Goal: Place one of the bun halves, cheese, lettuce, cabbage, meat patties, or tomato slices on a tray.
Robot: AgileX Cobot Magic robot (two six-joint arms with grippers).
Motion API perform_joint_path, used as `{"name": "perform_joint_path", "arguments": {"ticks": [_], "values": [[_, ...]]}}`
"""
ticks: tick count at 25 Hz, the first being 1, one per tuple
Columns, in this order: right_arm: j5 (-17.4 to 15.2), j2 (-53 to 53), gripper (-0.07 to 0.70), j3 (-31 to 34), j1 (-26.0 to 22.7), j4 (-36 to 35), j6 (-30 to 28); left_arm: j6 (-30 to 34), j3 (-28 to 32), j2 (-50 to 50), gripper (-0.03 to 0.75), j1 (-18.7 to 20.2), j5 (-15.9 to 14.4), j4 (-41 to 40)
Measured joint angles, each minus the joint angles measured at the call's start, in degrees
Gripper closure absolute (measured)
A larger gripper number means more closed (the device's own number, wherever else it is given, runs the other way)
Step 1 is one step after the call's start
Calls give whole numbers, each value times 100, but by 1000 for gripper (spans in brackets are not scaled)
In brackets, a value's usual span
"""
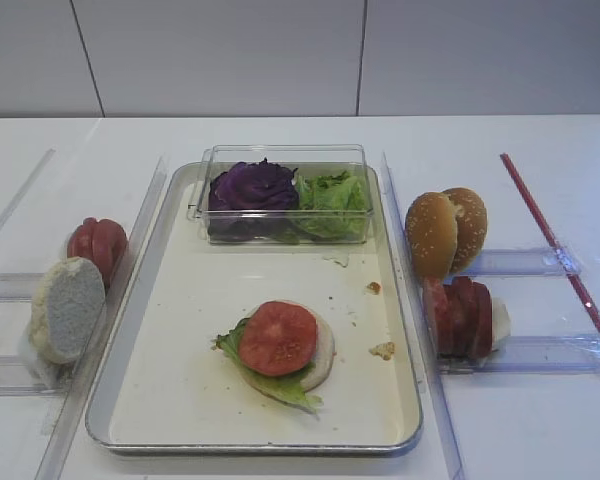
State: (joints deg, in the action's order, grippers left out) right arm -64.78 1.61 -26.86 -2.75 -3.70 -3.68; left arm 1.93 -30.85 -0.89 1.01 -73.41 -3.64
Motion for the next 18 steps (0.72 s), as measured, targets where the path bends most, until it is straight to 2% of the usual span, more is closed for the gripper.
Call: {"name": "perform_joint_path", "arguments": {"ticks": [6,10,18], "values": [[0,0,157,0,0,0,0,-53,31,-4,304,-9,0,-350],[0,0,157,0,0,4,0,-9,282,-4,304,-9,0,-686],[0,0,157,0,0,13,0,23,360,-4,304,-9,0,-699]]}}
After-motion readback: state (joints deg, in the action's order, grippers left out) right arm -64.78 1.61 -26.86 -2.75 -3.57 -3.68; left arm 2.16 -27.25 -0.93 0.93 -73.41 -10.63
